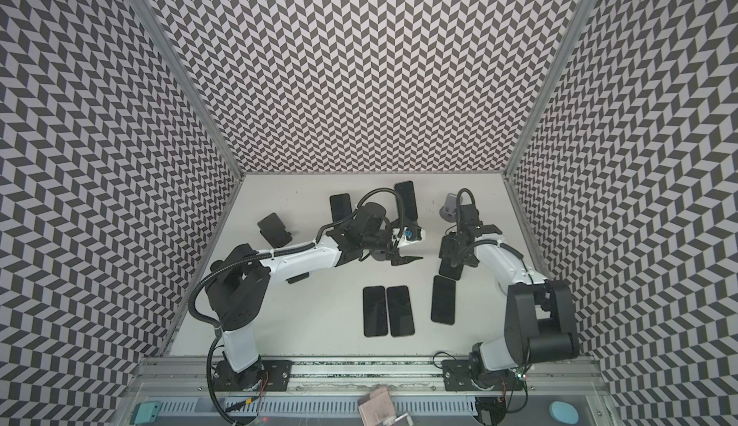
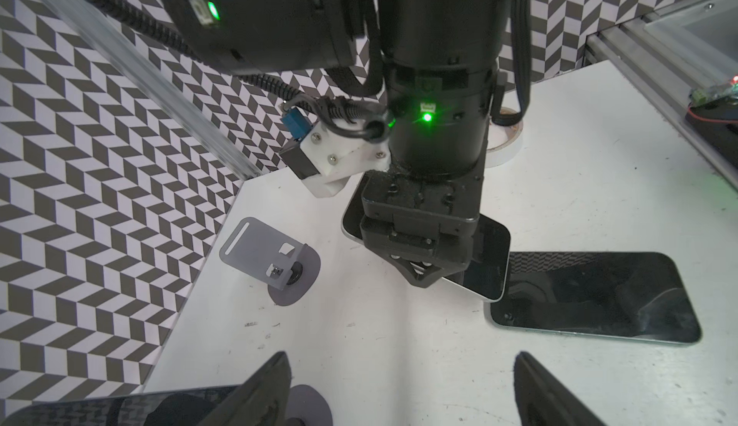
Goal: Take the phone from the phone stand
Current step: 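Carry the phone toward the robot and lower it flat onto the table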
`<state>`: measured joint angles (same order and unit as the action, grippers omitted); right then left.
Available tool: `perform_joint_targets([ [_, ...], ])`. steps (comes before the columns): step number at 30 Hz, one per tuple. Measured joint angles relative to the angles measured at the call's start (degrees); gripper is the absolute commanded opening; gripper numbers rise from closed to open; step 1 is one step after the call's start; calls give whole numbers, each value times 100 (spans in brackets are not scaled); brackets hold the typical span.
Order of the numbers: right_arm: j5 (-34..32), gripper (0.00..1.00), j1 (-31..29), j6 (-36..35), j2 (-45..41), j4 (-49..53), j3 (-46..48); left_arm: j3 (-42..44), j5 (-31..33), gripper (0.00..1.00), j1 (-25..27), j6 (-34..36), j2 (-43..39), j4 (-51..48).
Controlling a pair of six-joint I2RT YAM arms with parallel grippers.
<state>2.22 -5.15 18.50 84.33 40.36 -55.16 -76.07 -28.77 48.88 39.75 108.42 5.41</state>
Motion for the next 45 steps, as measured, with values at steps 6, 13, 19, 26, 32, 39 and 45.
perform_joint_targets([
  [6,98,61,144,20,153,-13,-42,-50,-177,87,-4,407,319,-22],
  [13,133,58,358,94,428,-35,-81,-428,-437,86,-107,564,820,-35],
  [19,120,58,466,98,446,-57,-181,-861,-562,87,-190,597,1287,-138],
  [26,114,58,625,92,542,-94,-203,-1202,-562,87,-203,837,1633,-385],
  [32,131,58,688,92,750,-243,-264,-1495,-612,88,-232,1021,1829,-533],
  [39,245,58,691,103,778,-398,-264,-1770,-658,90,-273,1222,2061,-802],
  [45,348,58,693,107,782,-529,-175,-1777,-686,90,-306,1357,2280,-992],
])
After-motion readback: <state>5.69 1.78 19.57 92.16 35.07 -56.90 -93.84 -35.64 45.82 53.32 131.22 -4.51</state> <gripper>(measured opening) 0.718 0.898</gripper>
